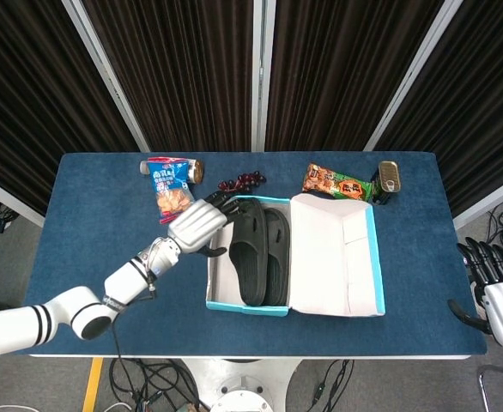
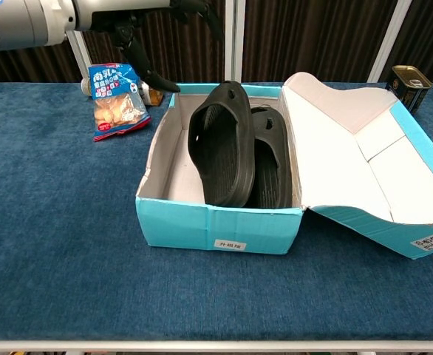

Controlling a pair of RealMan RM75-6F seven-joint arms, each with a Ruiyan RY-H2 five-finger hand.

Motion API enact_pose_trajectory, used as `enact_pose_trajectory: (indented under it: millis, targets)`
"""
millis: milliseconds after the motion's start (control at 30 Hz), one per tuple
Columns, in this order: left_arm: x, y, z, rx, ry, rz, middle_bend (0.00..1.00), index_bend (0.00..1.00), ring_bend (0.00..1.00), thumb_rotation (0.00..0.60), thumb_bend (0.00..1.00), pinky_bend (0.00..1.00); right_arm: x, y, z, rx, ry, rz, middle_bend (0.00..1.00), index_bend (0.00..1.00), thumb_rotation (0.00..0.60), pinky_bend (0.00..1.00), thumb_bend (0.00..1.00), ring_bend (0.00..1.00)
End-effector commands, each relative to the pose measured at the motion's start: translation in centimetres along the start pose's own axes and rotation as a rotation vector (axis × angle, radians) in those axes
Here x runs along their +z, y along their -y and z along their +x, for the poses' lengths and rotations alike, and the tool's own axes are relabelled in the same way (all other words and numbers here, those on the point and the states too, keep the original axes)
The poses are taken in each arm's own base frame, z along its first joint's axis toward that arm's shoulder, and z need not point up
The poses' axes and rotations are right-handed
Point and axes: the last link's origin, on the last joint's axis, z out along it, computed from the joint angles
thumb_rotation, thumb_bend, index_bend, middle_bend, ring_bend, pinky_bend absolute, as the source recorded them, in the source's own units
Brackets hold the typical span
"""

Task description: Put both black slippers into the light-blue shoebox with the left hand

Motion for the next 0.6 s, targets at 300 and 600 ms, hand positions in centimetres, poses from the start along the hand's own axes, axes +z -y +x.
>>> enact_pose_trajectory:
  millis: [300, 600]
  targets:
    - [2.5, -2.8, -2.1, 0.065, 0.163, -0.1, 0.13, 0.26, 0.0, 0.6, 0.41, 0.11, 0.0, -0.1, -0.1, -0.001, 0.005, -0.007, 0.04, 0.0, 0.6, 0.0, 0.13, 0.0]
    - [3.3, -2.0, -3.3, 0.113, 0.229, -0.048, 0.14, 0.26, 0.0, 0.6, 0.4, 0.11, 0.0, -0.2, -0.1, 0.001, 0.007, -0.011, 0.04, 0.0, 0.6, 0.0, 0.13, 0.0]
